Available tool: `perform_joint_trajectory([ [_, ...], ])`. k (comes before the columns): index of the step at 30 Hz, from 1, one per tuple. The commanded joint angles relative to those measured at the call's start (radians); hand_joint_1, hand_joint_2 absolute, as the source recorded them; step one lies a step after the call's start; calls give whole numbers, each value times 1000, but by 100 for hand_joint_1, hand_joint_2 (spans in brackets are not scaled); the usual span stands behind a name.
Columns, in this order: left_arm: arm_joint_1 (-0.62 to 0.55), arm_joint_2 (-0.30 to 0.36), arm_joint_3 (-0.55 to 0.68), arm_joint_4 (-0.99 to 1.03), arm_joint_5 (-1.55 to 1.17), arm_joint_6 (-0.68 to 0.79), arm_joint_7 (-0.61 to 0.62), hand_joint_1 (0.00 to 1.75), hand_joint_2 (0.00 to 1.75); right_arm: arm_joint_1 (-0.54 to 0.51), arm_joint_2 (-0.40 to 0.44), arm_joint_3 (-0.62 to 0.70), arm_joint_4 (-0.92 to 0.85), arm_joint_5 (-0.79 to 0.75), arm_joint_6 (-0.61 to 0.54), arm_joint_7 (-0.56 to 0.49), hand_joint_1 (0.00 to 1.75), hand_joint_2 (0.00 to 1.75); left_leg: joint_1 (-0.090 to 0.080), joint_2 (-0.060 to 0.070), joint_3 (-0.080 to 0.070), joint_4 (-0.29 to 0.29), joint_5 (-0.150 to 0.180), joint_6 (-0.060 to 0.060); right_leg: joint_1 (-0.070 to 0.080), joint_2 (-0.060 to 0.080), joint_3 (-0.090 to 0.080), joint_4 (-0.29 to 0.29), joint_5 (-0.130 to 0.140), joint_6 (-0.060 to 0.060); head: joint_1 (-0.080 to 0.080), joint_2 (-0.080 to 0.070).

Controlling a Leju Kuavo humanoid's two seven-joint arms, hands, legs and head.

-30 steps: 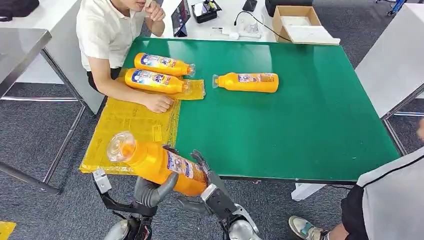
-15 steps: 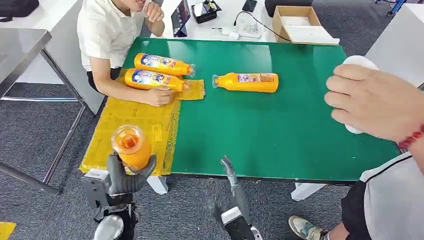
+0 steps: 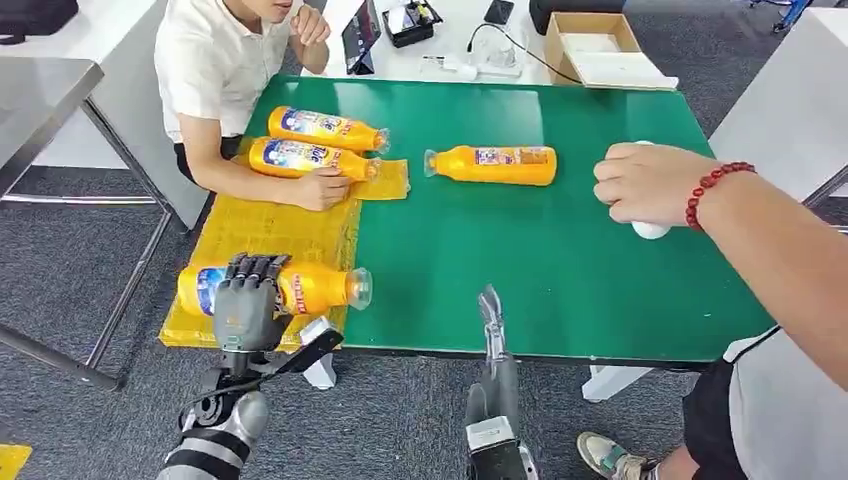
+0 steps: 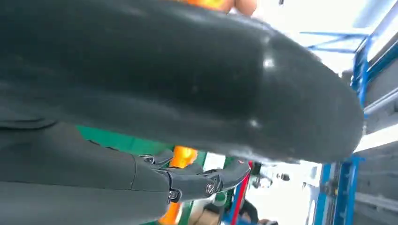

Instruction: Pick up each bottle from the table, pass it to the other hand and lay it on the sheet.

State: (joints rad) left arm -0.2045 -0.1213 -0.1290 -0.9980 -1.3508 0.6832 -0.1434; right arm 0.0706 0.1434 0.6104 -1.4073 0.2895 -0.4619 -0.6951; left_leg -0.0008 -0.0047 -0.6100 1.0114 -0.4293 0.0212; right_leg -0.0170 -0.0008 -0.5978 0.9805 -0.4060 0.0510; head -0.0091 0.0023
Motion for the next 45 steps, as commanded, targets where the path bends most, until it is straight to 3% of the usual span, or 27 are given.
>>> perform_joint_trajectory([
  [1, -221, 21, -51, 517, -3, -103, 89, 175, 175, -39, 6, 20, 80, -24, 36, 2, 0, 0, 1, -2, 5, -2, -1, -2, 2, -2, 6, -2, -1, -3, 0, 0],
  [4, -240, 9, -49, 534, 14, -139, 89, 175, 175, -41, 6, 21, 87, -25, 41, 3, 0, 0, 1, -1, 1, -1, 0, -1, 1, -2, 2, -1, -1, -1, 1, 0],
  [18, -239, 10, -49, 534, 14, -138, 89, 175, 175, -42, 6, 20, 86, -26, 42, 4, 0, 0, 1, -1, 9, -1, 0, -1, 1, 1, 10, -1, 0, -2, 0, 0],
  [20, -271, -30, 16, 579, 129, -293, 79, 175, 175, -53, 12, 14, 99, -22, 45, 5, 0, 0, 1, -1, 10, -1, 1, -2, 1, 0, 10, -1, -1, -3, 0, 0],
  [21, -276, -38, 17, 585, 140, -300, 77, 140, 175, -57, 15, 10, 105, -22, 46, 5, 0, 0, 1, -3, 9, -1, 1, -1, 1, -1, 10, -1, -1, -2, 0, 0],
  [22, -289, -44, 6, 604, 143, -341, 70, 23, 175, -63, 18, 5, 114, -24, 46, 5, 0, 0, 1, -2, 9, -1, 1, -2, 1, -1, 10, -1, 0, -3, 0, 0],
  [23, -304, -49, -12, 628, 142, -390, 69, 3, 0, -73, 22, -4, 130, -24, 48, 4, 0, 0, 1, -4, 9, -1, 2, -1, 1, -2, 10, -1, 0, -2, 0, 0],
  [29, -329, -41, -16, 631, 283, -678, -19, 0, 0, -90, 27, -10, 181, -17, 59, -3, 0, 0, 0, -9, 14, -3, 3, 0, 0, -8, 18, -2, -1, -2, 0, 0],
  [32, -332, -31, -29, 617, 340, -734, -53, 0, 0, -100, 28, 0, 194, -22, 51, -3, 0, 0, 0, -15, 18, -2, 3, 1, 0, -14, 22, -2, -2, -2, 0, 0],
  [35, -353, -24, -86, 590, 452, -802, -97, 0, 0, -113, 22, 19, 203, -37, 29, -3, 0, 0, 0, -11, 20, -2, 1, -1, 0, -11, 15, -2, -4, -4, 0, 0],
  [41, -365, -18, -172, 531, 513, -819, -124, 0, 0, -117, 13, 28, 211, -45, 11, -3, 0, 0, 0, -13, 20, -2, 2, -1, 0, -13, 24, -2, -2, -4, 0, 0],
  [45, -302, -41, -147, 386, 703, -718, -200, 0, 0, -107, -1, 35, 196, -40, -18, -3, 0, 0, 0, -11, 19, -2, 2, -1, 1, -12, 22, -2, -1, -4, 0, 0],
])
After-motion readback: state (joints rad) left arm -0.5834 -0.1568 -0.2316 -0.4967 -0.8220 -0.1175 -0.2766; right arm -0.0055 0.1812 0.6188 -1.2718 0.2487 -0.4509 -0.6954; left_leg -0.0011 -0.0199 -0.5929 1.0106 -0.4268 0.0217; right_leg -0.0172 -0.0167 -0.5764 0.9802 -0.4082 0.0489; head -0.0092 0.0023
